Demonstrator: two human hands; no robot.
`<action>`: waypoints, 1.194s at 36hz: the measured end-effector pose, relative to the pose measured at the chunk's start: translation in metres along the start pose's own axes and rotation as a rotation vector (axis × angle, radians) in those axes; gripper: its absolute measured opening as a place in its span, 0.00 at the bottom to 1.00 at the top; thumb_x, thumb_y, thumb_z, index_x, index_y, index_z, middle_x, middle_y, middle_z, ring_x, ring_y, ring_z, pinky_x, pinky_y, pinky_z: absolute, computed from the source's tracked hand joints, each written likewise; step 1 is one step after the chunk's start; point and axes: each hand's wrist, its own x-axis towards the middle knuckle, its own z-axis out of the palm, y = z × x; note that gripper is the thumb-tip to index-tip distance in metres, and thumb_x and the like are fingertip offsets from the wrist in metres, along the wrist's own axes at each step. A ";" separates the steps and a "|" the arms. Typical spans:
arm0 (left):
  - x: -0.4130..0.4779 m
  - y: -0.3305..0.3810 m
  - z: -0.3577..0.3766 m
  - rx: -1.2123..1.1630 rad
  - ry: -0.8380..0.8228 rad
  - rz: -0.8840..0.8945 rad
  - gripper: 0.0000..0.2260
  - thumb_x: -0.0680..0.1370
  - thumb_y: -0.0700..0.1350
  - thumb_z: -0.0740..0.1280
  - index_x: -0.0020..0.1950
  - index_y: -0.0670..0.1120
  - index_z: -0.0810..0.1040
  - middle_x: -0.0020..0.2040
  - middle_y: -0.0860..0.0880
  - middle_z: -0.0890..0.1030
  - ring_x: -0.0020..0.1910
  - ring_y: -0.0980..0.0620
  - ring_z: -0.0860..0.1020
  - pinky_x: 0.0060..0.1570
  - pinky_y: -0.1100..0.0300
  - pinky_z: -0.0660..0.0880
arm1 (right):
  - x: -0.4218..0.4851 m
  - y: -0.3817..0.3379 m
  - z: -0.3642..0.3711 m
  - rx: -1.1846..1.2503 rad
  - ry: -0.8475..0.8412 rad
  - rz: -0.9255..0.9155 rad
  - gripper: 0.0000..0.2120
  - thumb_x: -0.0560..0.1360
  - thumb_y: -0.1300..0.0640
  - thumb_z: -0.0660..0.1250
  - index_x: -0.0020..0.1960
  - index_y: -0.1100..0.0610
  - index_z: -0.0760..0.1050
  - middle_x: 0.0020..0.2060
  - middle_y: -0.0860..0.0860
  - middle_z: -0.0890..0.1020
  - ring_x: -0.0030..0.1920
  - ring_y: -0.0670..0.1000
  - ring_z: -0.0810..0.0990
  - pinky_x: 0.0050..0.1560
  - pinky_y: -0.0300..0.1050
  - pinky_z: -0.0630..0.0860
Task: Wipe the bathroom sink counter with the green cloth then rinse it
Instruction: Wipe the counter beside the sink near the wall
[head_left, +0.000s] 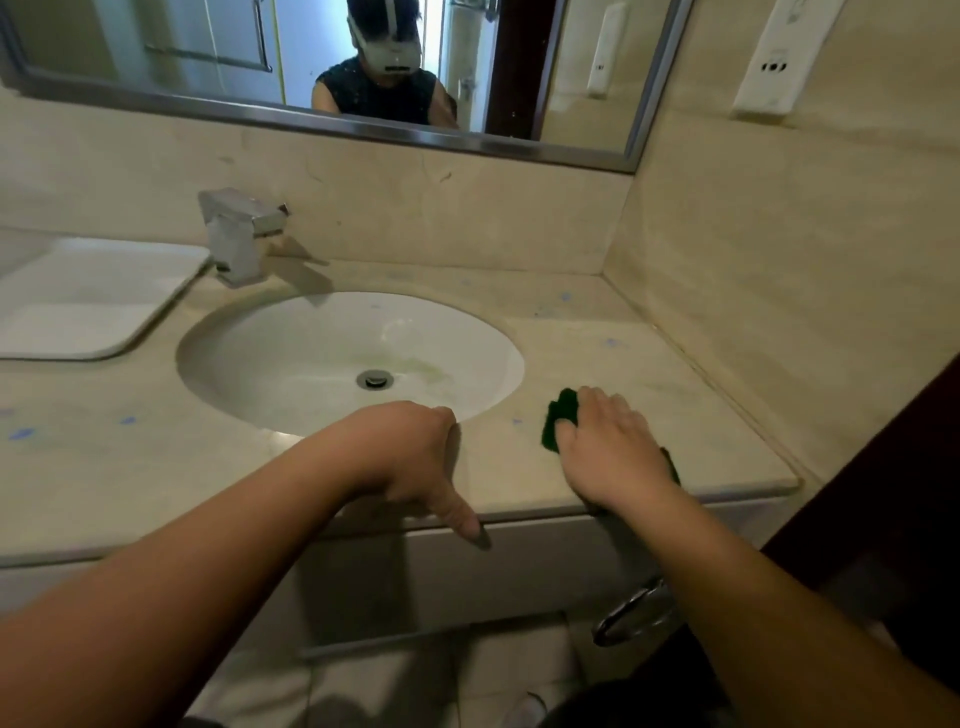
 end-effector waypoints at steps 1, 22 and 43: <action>0.000 0.000 0.000 -0.003 -0.003 0.000 0.48 0.53 0.78 0.76 0.64 0.51 0.73 0.56 0.49 0.82 0.50 0.46 0.78 0.50 0.50 0.77 | 0.004 -0.015 0.005 0.001 -0.006 -0.021 0.29 0.83 0.48 0.46 0.81 0.59 0.57 0.77 0.57 0.67 0.75 0.60 0.64 0.77 0.58 0.60; 0.004 0.040 -0.021 0.023 -0.031 0.079 0.56 0.64 0.76 0.75 0.81 0.43 0.66 0.77 0.43 0.71 0.73 0.41 0.72 0.72 0.46 0.72 | 0.034 0.021 -0.112 0.558 0.263 0.083 0.13 0.86 0.52 0.55 0.62 0.55 0.75 0.52 0.54 0.80 0.49 0.55 0.78 0.46 0.48 0.69; 0.033 0.058 -0.016 0.055 -0.115 -0.047 0.61 0.58 0.76 0.77 0.80 0.44 0.63 0.71 0.43 0.78 0.66 0.40 0.78 0.67 0.48 0.75 | 0.069 -0.024 0.007 0.006 0.020 -0.181 0.24 0.84 0.52 0.50 0.77 0.59 0.64 0.76 0.57 0.68 0.74 0.59 0.66 0.73 0.56 0.64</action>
